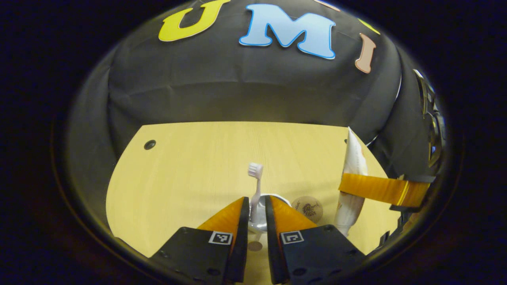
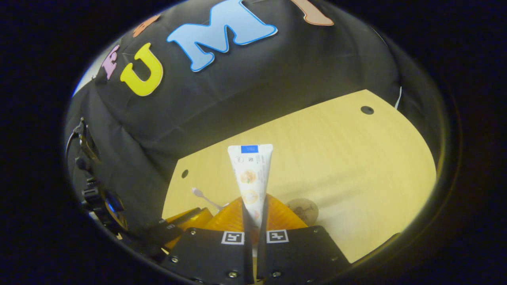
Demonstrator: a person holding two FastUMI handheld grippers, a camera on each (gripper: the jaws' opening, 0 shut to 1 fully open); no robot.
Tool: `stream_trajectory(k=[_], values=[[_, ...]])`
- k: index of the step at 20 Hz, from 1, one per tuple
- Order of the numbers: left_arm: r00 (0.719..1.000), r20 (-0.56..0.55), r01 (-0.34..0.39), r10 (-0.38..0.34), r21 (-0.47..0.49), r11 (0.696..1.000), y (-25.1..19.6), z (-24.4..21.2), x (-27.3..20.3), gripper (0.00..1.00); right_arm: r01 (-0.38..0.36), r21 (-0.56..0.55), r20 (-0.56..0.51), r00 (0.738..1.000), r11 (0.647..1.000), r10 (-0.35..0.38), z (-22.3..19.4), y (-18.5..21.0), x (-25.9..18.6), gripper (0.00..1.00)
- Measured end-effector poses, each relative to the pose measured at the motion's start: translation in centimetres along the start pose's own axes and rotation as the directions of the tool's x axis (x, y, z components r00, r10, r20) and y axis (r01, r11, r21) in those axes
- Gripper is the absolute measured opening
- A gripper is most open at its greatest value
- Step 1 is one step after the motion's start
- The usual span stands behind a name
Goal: Put the toothbrush and toothpaste on the desktop into the cup, then pick up the cup and place it on the coaster on the desktop.
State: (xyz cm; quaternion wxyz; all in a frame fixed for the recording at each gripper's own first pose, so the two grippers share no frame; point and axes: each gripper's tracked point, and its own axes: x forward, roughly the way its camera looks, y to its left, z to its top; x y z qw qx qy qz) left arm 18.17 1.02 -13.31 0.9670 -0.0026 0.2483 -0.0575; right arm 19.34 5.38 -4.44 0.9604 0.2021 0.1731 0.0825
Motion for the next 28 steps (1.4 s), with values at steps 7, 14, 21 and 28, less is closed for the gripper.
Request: stream_trajectory(k=[7, 14, 21, 28], values=[[0.998, -0.018, -0.055, 0.055, -0.036, 0.998, 4.4, -1.8, -2.3, 0.3, -0.036, 0.058, 0.014, 0.999, 0.998, 0.036, 0.0, 2.4, 3.2, 0.06], [0.992, -0.062, -0.112, 0.108, -0.077, 0.991, 9.0, -4.9, -4.2, 0.3, -0.063, 0.004, 0.04, 0.997, 0.998, 0.063, -0.8, 5.2, 7.4, 0.06], [0.984, -0.137, -0.127, 0.113, -0.096, 0.987, 10.9, -8.5, -4.2, 0.3, -0.038, -0.161, 0.141, 0.988, 0.986, 0.061, -1.2, 5.5, 8.6, 0.06], [0.974, -0.204, -0.116, 0.097, -0.087, 0.989, 9.9, -10.6, -3.3, 0.3, -0.007, -0.235, 0.144, 0.989, 0.972, 0.042, -3.1, 5.0, 8.5, 0.17]])
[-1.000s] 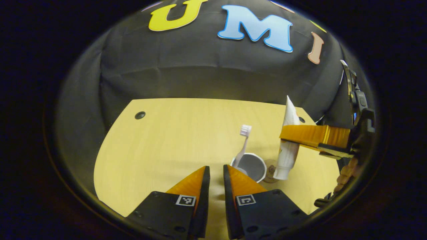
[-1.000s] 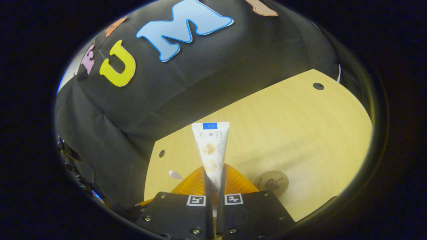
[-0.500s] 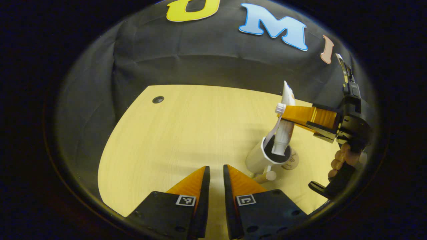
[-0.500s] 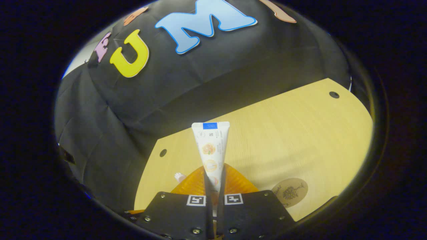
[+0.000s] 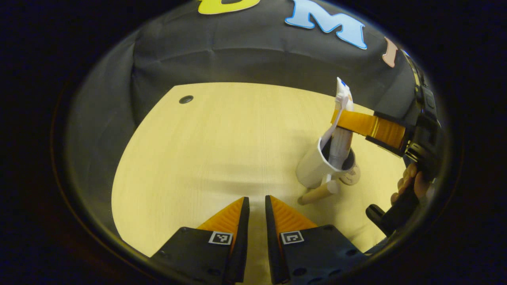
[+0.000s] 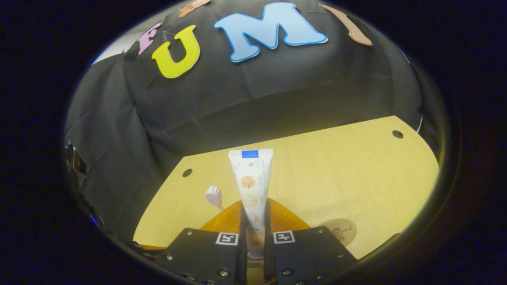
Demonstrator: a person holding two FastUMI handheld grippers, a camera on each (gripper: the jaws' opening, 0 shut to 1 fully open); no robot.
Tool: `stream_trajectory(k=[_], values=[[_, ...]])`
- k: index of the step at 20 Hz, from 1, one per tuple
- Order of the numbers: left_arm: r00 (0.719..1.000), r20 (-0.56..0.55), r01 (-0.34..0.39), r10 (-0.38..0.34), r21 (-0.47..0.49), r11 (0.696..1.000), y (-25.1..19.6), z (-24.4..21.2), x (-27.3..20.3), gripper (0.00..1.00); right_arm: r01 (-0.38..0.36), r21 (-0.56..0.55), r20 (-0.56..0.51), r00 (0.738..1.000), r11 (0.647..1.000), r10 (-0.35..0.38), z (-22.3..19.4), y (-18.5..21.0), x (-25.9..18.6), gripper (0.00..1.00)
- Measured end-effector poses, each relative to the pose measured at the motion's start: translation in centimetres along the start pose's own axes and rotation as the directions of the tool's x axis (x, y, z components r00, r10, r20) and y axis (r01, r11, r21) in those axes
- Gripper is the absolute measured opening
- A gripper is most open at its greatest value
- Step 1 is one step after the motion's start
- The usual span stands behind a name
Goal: Put the toothbrush and toothpaste on the desktop into the cup, then pick up the cup and place it on the coaster on the desktop.
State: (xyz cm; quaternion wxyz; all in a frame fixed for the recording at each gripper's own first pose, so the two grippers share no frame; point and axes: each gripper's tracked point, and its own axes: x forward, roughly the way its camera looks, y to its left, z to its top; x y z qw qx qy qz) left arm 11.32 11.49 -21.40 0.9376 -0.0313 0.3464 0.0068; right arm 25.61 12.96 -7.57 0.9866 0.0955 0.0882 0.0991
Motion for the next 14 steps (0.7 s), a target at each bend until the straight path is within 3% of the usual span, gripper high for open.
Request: stream_trajectory(k=[1, 3, 4, 5, 6, 7, 8, 9, 10, 12, 14], values=[[1.0, -0.009, 0.0, 0.0, 0.0, 1.0, -0.2, -0.2, 0.1, 0.3, -0.014, 0.006, -0.001, 1.0, 1.0, 0.014, 0.0, 0.3, -0.3, 0.17], [1.0, -0.023, -0.001, 0.001, -0.004, 1.0, -0.6, -0.4, 0.6, 0.3, -0.017, 0.001, -0.009, 1.0, 1.0, 0.017, -0.4, 0.5, -0.6, 0.33], [1.0, -0.029, -0.001, 0.001, -0.008, 1.0, -0.8, -0.5, 0.7, 0.3, -0.023, -0.005, -0.005, 1.0, 1.0, 0.023, -0.3, 0.6, -0.8, 0.25], [0.999, -0.034, 0.0, 0.0, -0.013, 1.0, -1.0, -0.6, 0.8, 0.36, -0.023, -0.009, -0.009, 1.0, 1.0, 0.023, -0.4, 0.7, -1.0, 0.3], [0.999, -0.039, -0.001, 0.001, -0.016, 1.0, -1.2, -0.8, 1.0, 0.3, -0.013, -0.015, -0.019, 1.0, 1.0, 0.013, -0.7, 0.4, -1.0, 0.39], [0.999, -0.046, -0.003, 0.002, -0.019, 1.0, -1.4, -0.9, 1.1, 0.3, -0.01, -0.018, -0.029, 1.0, 1.0, 0.009, -1.1, 0.4, -1.1, 0.4], [0.999, -0.052, -0.004, 0.003, -0.021, 1.0, -1.5, -0.9, 1.1, 0.3, -0.006, -0.018, -0.035, 0.999, 1.0, 0.006, -1.3, 0.2, -1.1, 0.41], [0.998, -0.056, -0.003, 0.001, -0.023, 1.0, -1.7, -0.9, 1.2, 0.3, -0.003, -0.019, -0.043, 0.999, 1.0, 0.002, -1.6, 0.0, -1.3, 0.31], [0.998, -0.06, -0.003, 0.002, -0.024, 1.0, -1.7, -1.0, 1.3, 0.36, -0.022, -0.009, -0.04, 0.999, 1.0, 0.021, -1.6, 0.2, -1.2, 0.41], [0.998, -0.068, -0.004, 0.003, -0.027, 1.0, -1.8, -1.2, 1.3, 0.3, -0.029, 0.0, -0.032, 0.999, 1.0, 0.029, -1.2, 0.4, -1.6, 0.64], [0.997, -0.08, -0.008, 0.006, -0.03, 1.0, -2.0, -1.5, 1.4, 0.3, -0.031, 0.01, -0.023, 0.999, 0.999, 0.031, -0.8, 0.5, -1.9, 0.65]])
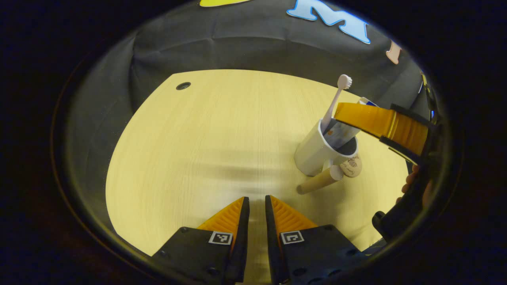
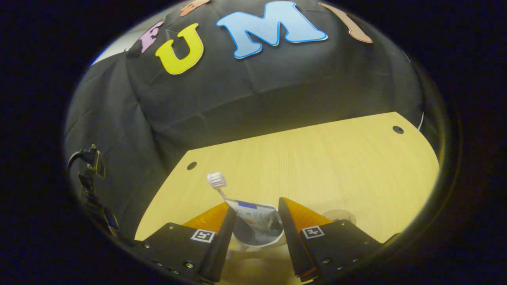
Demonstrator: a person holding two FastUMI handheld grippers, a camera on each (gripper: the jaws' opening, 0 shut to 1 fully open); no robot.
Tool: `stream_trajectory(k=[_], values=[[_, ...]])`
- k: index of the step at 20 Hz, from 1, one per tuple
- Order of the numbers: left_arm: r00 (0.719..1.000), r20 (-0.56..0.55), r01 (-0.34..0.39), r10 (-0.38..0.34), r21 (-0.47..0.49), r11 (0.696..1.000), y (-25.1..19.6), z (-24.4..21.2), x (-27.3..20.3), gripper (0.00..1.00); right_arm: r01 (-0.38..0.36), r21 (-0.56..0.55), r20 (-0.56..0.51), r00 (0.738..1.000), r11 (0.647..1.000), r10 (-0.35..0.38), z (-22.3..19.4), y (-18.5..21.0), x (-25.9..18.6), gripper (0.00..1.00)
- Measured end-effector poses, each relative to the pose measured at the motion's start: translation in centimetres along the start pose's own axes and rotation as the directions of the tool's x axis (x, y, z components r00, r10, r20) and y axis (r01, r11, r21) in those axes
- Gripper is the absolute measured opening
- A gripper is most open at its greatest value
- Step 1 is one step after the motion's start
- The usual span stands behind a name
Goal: Put the toothbrush and toothpaste on the desktop into the cup, then pick up the cup and place it on the coaster on the desktop.
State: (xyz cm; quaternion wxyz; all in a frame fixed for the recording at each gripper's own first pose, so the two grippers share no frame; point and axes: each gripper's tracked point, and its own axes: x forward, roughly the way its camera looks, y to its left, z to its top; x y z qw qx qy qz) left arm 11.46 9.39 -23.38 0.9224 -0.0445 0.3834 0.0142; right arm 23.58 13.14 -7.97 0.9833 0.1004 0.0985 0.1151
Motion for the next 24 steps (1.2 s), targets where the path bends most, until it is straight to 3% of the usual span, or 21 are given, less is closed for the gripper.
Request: stream_trajectory(k=[2, 3, 5, 7, 9, 10, 11, 12, 15, 17, 18, 24], values=[[1.0, -0.006, -0.001, 0.001, 0.007, 1.0, 0.0, -0.1, 0.3, 0.36, -0.009, 0.016, 0.013, 1.0, 1.0, 0.009, 0.7, 0.0, -0.4, 0.65], [1.0, -0.008, 0.003, -0.003, 0.012, 1.0, 0.0, 0.0, 0.4, 0.3, -0.016, 0.03, 0.021, 1.0, 0.999, 0.015, 1.1, 0.0, -0.8, 0.65], [1.0, -0.011, 0.006, -0.005, 0.032, 0.999, -0.4, 0.2, 0.5, 0.41, -0.024, 0.063, 0.049, 0.999, 0.998, 0.021, 2.4, -0.1, -1.7, 0.65], [1.0, -0.009, 0.023, -0.022, 0.05, 0.999, -1.3, 0.5, 0.1, 0.39, -0.018, 0.084, 0.082, 0.997, 0.996, 0.011, 3.9, -0.8, -2.9, 0.65], [0.999, -0.006, 0.042, -0.042, 0.063, 0.997, -2.4, 1.1, -0.4, 0.48, -0.007, 0.1, 0.108, 0.994, 0.995, -0.004, 5.1, -2.0, -3.9, 0.64], [0.999, -0.007, 0.053, -0.052, 0.071, 0.996, -2.9, 1.4, -0.6, 0.46, 0.005, 0.1, 0.115, 0.993, 0.995, -0.017, 5.4, -2.7, -4.4, 0.65], [0.998, -0.009, 0.065, -0.064, 0.077, 0.995, -3.4, 1.8, -0.8, 0.52, 0.022, 0.096, 0.118, 0.992, 0.995, -0.033, 5.4, -3.6, -4.8, 0.65], [0.997, -0.012, 0.078, -0.077, 0.081, 0.994, -4.0, 1.9, -0.8, 0.52, 0.037, 0.093, 0.112, 0.993, 0.995, -0.048, 5.2, -4.4, -5.2, 0.65], [0.993, -0.022, 0.117, -0.116, 0.083, 0.99, -5.4, 2.9, -1.0, 0.76, 0.075, 0.107, 0.077, 0.993, 0.991, -0.084, 3.5, -6.7, -6.2, 0.65], [0.993, -0.022, 0.121, -0.12, 0.093, 0.988, -5.8, 3.7, -1.2, 0.8, 0.1, 0.117, 0.05, 0.993, 0.988, -0.106, 2.0, -8.0, -6.8, 0.64], [0.993, -0.03, 0.118, -0.115, 0.104, 0.988, -5.9, 3.9, -1.0, 0.75, 0.113, 0.121, 0.036, 0.992, 0.986, -0.118, 1.3, -8.6, -7.0, 0.64], [0.987, -0.08, 0.151, -0.137, 0.206, 0.967, -7.9, 4.5, -1.0, 0.76, 0.165, 0.168, -0.016, 0.986, 0.972, -0.165, -1.4, -11.3, -8.5, 0.65]])
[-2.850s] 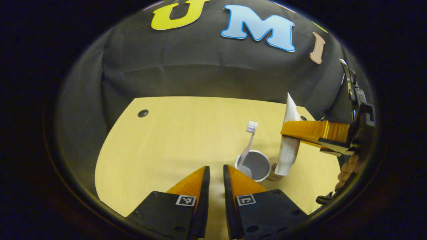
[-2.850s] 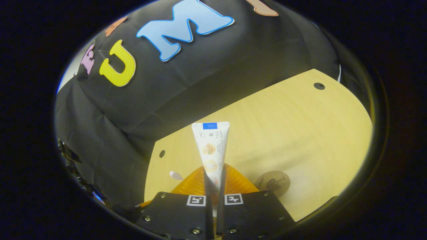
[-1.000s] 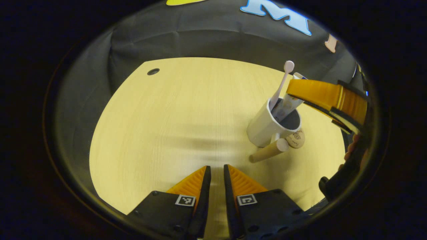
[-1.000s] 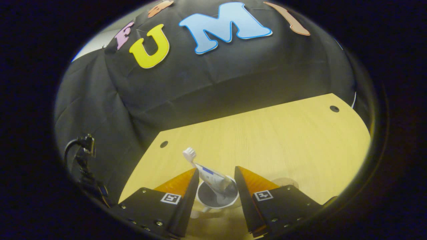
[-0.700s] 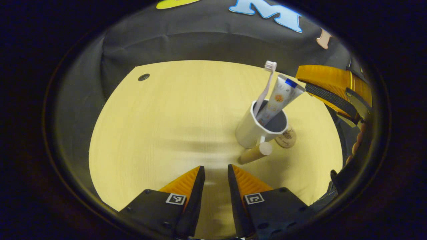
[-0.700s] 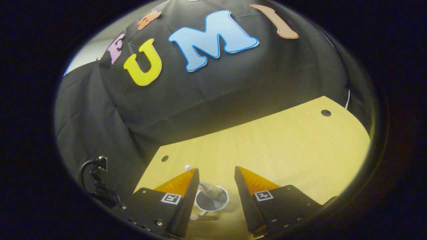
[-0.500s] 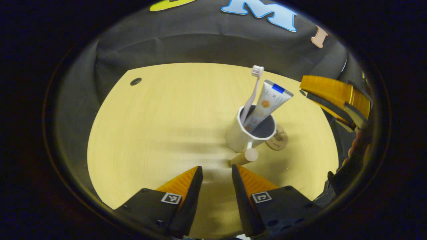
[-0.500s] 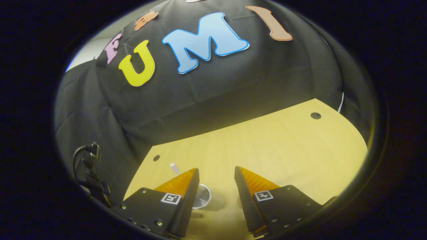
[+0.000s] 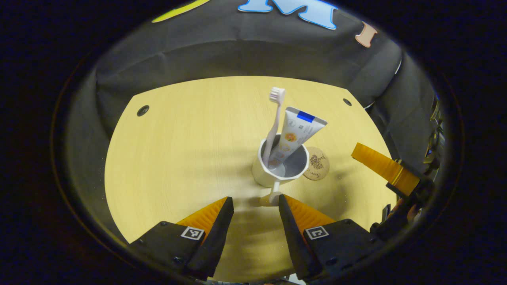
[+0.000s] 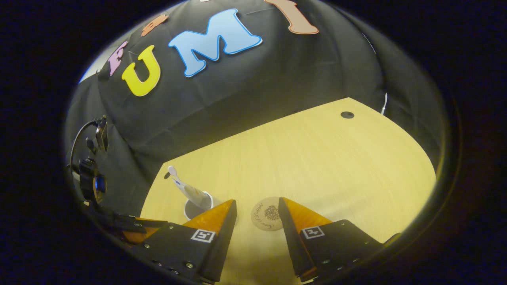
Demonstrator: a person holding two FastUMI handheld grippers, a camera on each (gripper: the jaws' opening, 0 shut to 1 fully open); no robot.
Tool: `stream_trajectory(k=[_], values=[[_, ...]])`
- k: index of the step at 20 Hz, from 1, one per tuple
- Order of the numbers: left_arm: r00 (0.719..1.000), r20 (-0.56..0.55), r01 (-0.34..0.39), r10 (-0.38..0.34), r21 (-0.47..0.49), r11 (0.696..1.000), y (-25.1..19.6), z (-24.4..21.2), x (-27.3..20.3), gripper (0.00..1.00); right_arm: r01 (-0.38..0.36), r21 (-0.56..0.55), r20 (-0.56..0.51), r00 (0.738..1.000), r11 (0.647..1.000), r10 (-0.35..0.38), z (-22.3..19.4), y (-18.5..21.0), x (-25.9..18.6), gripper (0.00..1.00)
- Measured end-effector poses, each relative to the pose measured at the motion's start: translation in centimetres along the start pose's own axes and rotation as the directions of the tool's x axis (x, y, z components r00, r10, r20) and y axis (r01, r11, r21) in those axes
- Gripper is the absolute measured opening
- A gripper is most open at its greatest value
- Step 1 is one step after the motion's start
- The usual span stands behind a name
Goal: Put the toothbrush and toothpaste on the desktop into the cup, then pick up the cup and place it on the coaster on the desktop.
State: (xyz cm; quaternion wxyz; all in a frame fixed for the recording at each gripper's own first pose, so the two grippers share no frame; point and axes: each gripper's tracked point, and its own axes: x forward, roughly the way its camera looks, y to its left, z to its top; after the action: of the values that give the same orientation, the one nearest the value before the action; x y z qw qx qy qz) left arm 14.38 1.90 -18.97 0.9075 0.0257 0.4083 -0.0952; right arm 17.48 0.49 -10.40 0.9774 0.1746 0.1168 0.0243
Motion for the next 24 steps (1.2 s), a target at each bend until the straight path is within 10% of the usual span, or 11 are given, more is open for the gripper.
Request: stream_trajectory(k=[15, 18, 19, 24], values=[[0.981, -0.194, 0.032, -0.013, 0.097, 0.995, -2.1, 0.2, 5.9, 0.8, 0.089, 0.085, -0.053, 0.995, 0.992, -0.084, -2.4, -5.7, -2.3, 0.65], [0.975, -0.222, 0.033, -0.012, 0.087, 0.996, -2.0, -0.5, 6.7, 0.69, 0.096, 0.091, -0.063, 0.994, 0.991, -0.09, -2.7, -6.4, -2.5, 0.65], [0.974, -0.227, 0.019, 0.001, 0.084, 0.996, -1.7, -0.5, 7.1, 0.48, 0.098, 0.092, -0.064, 0.994, 0.991, -0.092, -2.9, -6.5, -2.6, 0.65], [0.969, -0.247, -0.008, 0.033, 0.101, 0.995, -1.5, -0.8, 7.2, 0.33, 0.11, 0.114, -0.089, 0.991, 0.987, -0.1, -3.7, -7.3, -2.7, 0.65]])
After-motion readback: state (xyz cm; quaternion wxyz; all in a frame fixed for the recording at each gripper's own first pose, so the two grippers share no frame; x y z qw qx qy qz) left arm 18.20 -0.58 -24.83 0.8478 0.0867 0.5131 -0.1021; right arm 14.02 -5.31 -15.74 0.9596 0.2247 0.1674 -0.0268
